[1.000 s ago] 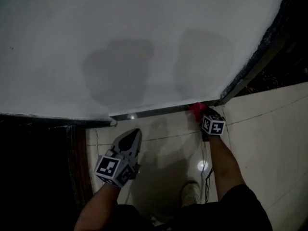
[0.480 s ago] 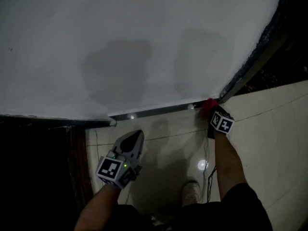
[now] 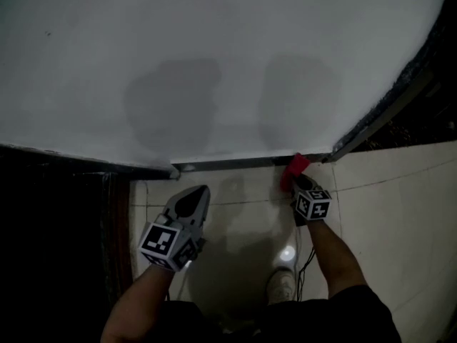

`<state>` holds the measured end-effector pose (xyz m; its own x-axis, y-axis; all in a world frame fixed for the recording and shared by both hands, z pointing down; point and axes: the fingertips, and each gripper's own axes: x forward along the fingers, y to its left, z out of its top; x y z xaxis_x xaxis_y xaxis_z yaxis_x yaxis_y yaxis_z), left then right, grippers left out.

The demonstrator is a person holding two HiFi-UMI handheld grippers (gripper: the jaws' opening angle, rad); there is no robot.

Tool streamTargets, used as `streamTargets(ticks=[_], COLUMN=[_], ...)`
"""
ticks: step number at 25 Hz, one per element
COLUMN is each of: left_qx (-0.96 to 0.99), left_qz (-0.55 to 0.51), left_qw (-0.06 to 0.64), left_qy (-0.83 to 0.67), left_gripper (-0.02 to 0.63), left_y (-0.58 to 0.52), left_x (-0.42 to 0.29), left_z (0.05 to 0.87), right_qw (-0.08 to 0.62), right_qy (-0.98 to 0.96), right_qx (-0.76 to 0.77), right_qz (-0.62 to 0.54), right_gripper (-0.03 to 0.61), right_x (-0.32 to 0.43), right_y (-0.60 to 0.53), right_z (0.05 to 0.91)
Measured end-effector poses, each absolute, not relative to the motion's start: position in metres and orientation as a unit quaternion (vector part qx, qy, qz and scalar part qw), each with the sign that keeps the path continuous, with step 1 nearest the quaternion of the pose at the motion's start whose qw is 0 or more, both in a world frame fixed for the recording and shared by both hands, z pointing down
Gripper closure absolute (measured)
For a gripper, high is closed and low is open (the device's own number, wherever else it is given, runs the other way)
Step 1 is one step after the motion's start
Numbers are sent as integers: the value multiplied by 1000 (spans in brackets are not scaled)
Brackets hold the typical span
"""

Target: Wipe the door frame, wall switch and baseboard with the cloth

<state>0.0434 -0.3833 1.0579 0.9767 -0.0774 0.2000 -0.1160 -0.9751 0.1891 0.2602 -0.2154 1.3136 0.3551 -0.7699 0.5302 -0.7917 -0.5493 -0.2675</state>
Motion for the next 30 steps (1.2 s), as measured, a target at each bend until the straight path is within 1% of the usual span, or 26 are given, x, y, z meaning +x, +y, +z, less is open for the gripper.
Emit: streamTargets(ticks=[3,9,13,18,23,25,30], left_qx=[988,985,982,979,977,978,977], left_qz=[98,96,96,100,112,119,132], left_qw=[100,109,111,114,117,115,120], left_qy=[-61,-98,-117,-140,-138,-130,-121], left_gripper=[611,611,611,611,611,611,611], left_y=[-397,-434,-454,-474,-477,-473,-469], left_x=[24,-18,-43,-70,-77,-75,-73], left_z=[1056,1051,1047,1047,1056,1058,1065], right_qw=[58,104,130,128,176,169,118], right_qy=[-562,-699,-741,-749,-769,-756,-686], right_qx=[771,655,607,599,565,583,657], right_qz=[294,268,257,253,242,244,290], right_gripper=[517,517,517,517,517,517,517], right_x=[196,56,3,-23,-55,-45,16], right_y=[-272,-373,-435,-514,-544,-546,-539], right_z=[1300,1292,1296,1301,1312,1317,1329])
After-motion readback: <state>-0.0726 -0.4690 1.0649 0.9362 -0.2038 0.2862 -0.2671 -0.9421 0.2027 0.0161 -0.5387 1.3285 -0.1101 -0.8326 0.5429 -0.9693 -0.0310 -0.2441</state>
